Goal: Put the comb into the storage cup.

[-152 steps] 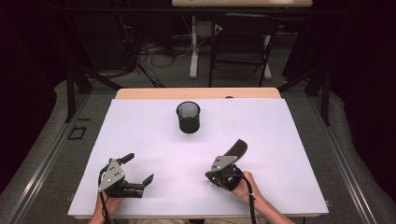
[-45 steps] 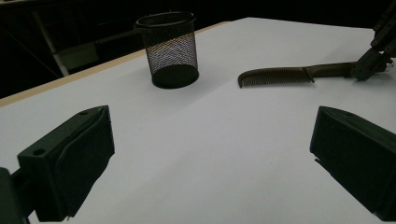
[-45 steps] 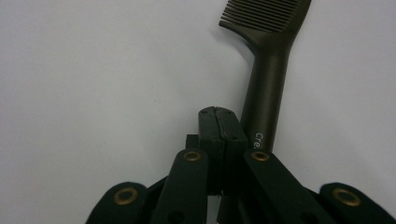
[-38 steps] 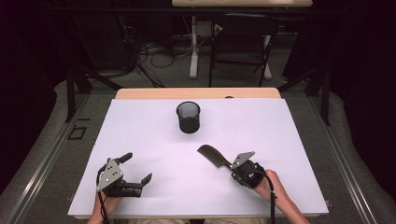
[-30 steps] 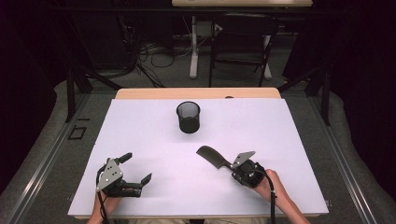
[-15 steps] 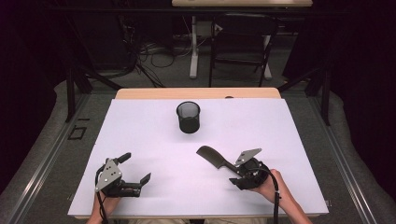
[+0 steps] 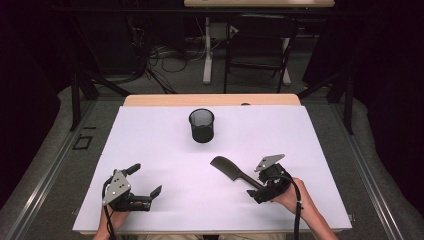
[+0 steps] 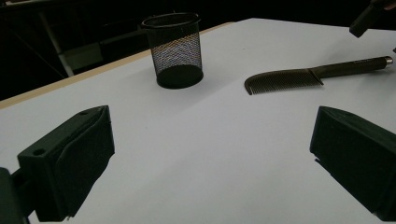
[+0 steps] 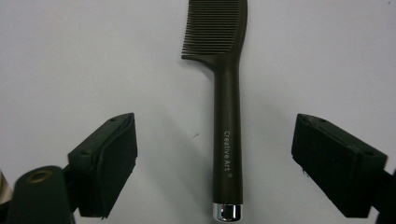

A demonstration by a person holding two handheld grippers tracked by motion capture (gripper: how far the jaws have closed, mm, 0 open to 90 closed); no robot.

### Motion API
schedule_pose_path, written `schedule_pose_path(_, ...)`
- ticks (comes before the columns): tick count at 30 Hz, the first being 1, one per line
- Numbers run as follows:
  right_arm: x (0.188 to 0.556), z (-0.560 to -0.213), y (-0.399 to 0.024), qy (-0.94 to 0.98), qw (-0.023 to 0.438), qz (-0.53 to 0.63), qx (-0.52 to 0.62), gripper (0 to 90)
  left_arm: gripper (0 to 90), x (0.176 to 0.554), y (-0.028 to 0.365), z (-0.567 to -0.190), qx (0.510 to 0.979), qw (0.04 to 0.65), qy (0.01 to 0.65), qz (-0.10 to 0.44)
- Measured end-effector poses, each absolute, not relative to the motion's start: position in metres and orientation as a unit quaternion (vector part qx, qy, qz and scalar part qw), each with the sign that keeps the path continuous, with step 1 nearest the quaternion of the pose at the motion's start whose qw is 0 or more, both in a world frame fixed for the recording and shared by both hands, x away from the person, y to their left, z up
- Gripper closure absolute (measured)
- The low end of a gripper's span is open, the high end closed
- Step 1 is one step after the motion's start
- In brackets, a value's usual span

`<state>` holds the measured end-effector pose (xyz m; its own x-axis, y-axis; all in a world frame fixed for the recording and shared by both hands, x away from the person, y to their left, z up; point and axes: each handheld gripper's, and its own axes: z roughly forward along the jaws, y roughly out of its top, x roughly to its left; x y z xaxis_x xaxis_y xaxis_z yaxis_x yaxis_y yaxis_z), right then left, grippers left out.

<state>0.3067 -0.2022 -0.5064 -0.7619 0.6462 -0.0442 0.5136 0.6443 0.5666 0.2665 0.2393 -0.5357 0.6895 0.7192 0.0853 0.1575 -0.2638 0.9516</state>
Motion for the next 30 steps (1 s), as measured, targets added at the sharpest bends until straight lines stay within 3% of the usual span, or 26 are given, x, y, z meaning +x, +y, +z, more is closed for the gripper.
schedule_pose_path(10,0.317,-0.505,-0.200,0.897,0.132,0.263,0.331,0.0,0.0,0.267,0.239,-0.536,0.751,0.530,0.291,0.264)
schedule_pose_path(30,0.332,-0.507,-0.181,0.902,0.130,0.252,0.326,0.0,0.0,0.268,0.237,-0.536,0.752,0.530,0.292,0.262)
